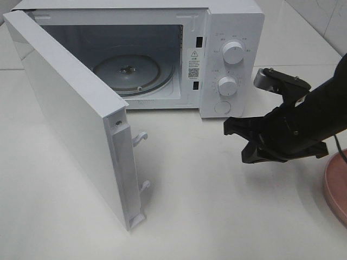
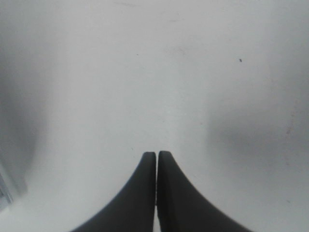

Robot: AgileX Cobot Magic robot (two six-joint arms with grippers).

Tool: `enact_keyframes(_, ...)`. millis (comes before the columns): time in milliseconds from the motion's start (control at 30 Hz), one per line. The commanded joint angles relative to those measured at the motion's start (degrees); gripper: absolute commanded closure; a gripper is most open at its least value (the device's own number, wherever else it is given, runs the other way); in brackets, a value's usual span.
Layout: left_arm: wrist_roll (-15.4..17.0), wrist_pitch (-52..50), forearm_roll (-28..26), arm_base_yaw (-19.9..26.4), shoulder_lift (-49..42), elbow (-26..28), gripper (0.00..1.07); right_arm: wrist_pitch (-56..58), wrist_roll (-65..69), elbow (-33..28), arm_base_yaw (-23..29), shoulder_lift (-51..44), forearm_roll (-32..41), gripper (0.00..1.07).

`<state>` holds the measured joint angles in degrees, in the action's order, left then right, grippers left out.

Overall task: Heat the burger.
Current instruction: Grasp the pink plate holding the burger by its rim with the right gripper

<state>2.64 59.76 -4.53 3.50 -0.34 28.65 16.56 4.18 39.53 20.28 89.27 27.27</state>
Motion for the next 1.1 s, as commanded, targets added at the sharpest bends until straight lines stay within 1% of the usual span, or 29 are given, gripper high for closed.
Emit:
enact_keyframes(33, 0.00, -0.52, 0.17, -0.29, -1.15, -0.06, 0.07, 7.22, -1.03, 0.00, -1.95, -4.01, -9.63, 1.05)
enact_keyframes(67, 0.00, -0.52, 0.17, -0.29, -1.15, -0.06, 0.07, 8.65, -1.03, 0.00, -1.95, -4.87, -12.09, 1.04)
enact_keyframes(100, 0.00, -0.52, 0.17, -0.29, -1.15, -0.06, 0.07, 8.65, -1.03, 0.00, -1.95, -4.87, -12.09, 1.04)
enact_keyframes(133, 0.00, -0.52, 0.17, -0.29, -1.15, -0.06, 0.07, 11.34, -1.03, 0.00, -1.95, -6.65, -16.96, 1.03)
enact_keyframes(167, 0.00, -0.52, 0.17, -0.29, -1.15, -0.06, 0.07, 11.34, -1.03, 0.00, -1.95, -6.65, -16.96, 1.03)
enact_keyframes(233, 0.00, -0.52, 0.17, -0.29, -1.15, -0.06, 0.07, 15.47, -0.86, 0.00, -2.06, -8.77, -21.31, 1.02)
enact_keyframes(267, 0.00, -0.52, 0.17, -0.29, -1.15, -0.06, 0.07, 15.47, -0.86, 0.00, -2.06, -8.77, -21.31, 1.02)
enact_keyframes(400, 0.00, -0.52, 0.17, -0.29, -1.15, -0.06, 0.07, 23.55, -0.86, 0.00, -3.95, -12.09, -24.35, 1.00)
enact_keyframes(467, 0.00, -0.52, 0.17, -0.29, -1.15, -0.06, 0.07, 24.81, -0.86, 0.00, -4.47, -12.55, -24.98, 0.99)
enact_keyframes(500, 0.00, -0.52, 0.17, -0.29, -1.15, -0.06, 0.07, 27.16, -0.80, 0.00, -5.90, -13.41, -26.01, 0.95)
enact_keyframes(533, 0.00, -0.52, 0.17, -0.29, -1.15, -0.06, 0.07, 27.16, -0.80, 0.00, -5.90, -13.41, -26.01, 0.95)
enact_keyframes(567, 0.00, -0.52, 0.17, -0.29, -1.15, -0.06, 0.07, 27.85, -0.80, 0.00, -6.59, -13.69, -26.30, 0.92)
enact_keyframes(600, 0.00, -0.52, 0.17, -0.29, -1.15, -0.06, 0.07, 28.93, -0.80, 0.00, -7.68, -13.87, -27.27, 0.85)
enact_keyframes(633, 0.00, -0.52, 0.17, -0.29, -1.15, -0.06, 0.07, 28.93, -0.80, 0.00, -7.68, -13.87, -27.27, 0.85)
enact_keyframes(667, 0.00, -0.52, 0.17, -0.29, -1.15, -0.06, 0.07, 29.39, -0.69, -0.06, -8.59, -13.87, -27.27, 0.72)
enact_keyframes(700, 0.00, -0.52, 0.17, -0.29, -1.15, -0.06, 0.07, 29.34, -0.63, -0.06, -8.88, -13.87, -27.27, 0.63)
enact_keyframes(733, 0.00, -0.52, 0.17, -0.29, -1.15, -0.06, 0.07, 29.34, -0.63, -0.06, -9.40, -13.87, -27.62, 0.46)
enact_keyframes(767, 0.00, -0.52, 0.17, -0.29, -1.15, -0.06, 0.07, 29.34, -0.63, -0.06, -9.40, -13.87, -27.62, 0.46)
enact_keyframes(800, 0.00, -0.52, 0.17, -0.29, -1.15, -0.06, 0.07, 29.28, -0.63, -0.06, -9.45, -13.87, -28.13, 0.36)
enact_keyframes(833, 0.00, -0.52, 0.17, -0.29, -1.15, -0.06, 0.07, 29.28, -0.63, -0.06, -9.45, -13.87, -28.13, 0.36)
enact_keyframes(867, 0.00, -0.52, 0.17, -0.29, -1.15, -0.06, 0.07, 28.88, -0.63, -0.06, -9.45, -13.87, -28.76, 0.19)
enact_keyframes(900, 0.00, -0.52, 0.17, -0.29, -1.15, -0.06, 0.07, 28.82, -0.63, -0.06, -9.45, -13.87, -28.82, 0.11)
enact_keyframes(933, 0.00, -0.52, 0.17, -0.29, -1.15, -0.06, 0.07, 28.82, -0.63, -0.06, -9.45, -13.87, -28.82, 0.11)
enact_keyframes(967, 0.00, -0.52, 0.17, -0.29, -1.15, -0.06, 0.07, 28.82, -0.63, -0.06, -9.45, -13.87, -28.82, 0.04)
enact_keyframes(1100, 0.00, -0.52, 0.17, -0.29, -1.15, -0.06, 0.07, 28.02, -0.34, -0.11, -9.45, -13.87, -29.39, 0.06)
